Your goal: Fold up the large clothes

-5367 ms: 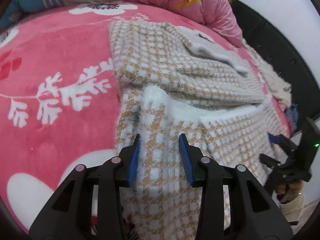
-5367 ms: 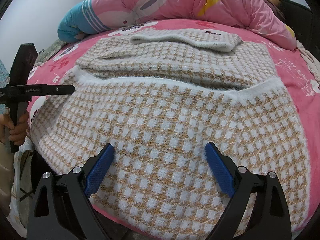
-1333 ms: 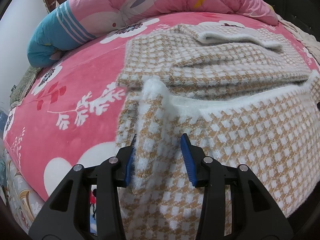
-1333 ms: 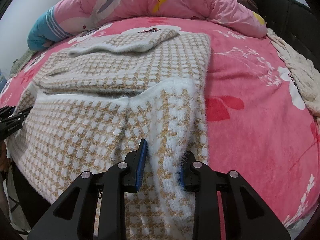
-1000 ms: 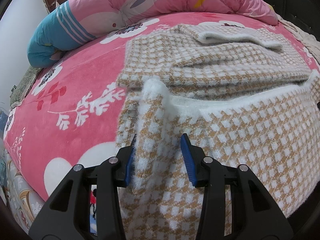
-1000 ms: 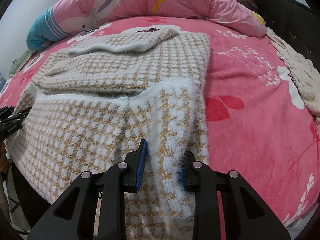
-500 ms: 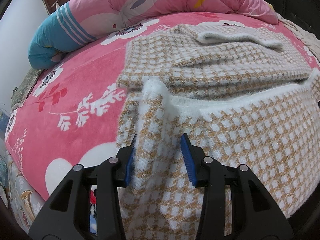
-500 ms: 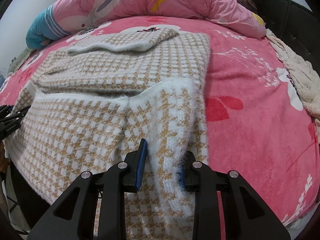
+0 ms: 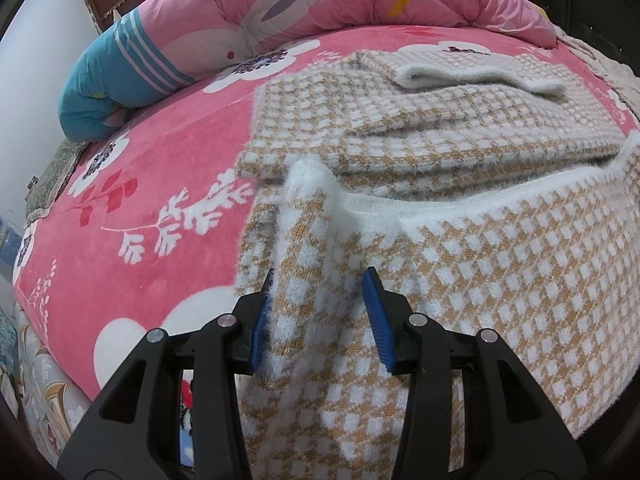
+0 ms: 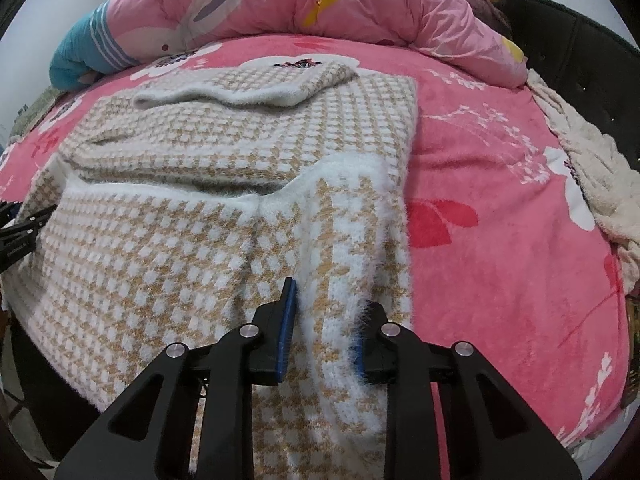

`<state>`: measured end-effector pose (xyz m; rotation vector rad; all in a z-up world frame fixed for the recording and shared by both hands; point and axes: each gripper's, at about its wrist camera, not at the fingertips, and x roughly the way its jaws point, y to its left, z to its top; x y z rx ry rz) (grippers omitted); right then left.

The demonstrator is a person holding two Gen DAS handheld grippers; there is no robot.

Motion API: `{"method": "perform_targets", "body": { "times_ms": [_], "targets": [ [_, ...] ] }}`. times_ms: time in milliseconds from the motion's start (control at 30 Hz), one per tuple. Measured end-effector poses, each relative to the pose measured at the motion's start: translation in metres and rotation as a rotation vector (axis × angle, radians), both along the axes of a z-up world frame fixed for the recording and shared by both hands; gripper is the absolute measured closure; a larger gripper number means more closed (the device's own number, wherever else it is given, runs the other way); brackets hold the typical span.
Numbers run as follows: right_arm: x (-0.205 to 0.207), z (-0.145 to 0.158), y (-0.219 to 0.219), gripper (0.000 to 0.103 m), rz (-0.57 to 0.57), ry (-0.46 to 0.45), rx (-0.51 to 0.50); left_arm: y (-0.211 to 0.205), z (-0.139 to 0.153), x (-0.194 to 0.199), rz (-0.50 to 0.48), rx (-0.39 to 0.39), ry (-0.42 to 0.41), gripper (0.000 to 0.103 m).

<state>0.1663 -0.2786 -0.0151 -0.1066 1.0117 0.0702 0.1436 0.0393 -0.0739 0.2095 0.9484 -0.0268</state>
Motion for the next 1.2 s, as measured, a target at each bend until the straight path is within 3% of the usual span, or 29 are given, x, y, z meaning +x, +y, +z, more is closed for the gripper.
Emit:
{"method": "perform_targets", "body": {
  "times_ms": [333, 633, 1200],
  "targets": [
    [-0.006, 0.01, 0.002, 0.089, 0.002, -0.019, -0.003, 0.001, 0.004, 0.001, 0.001, 0.004, -0.01, 0.064],
    [-0.008, 0.017, 0.004, 0.091, 0.003, -0.031, -0.008, 0.004, 0.006, 0.002, 0.007, 0.003, -0.023, 0.074],
    [-0.012, 0.026, 0.004, 0.091, 0.004, -0.046, -0.008, 0.0, 0.01, -0.009, 0.016, 0.012, -0.056, 0.082]
  ]
}}
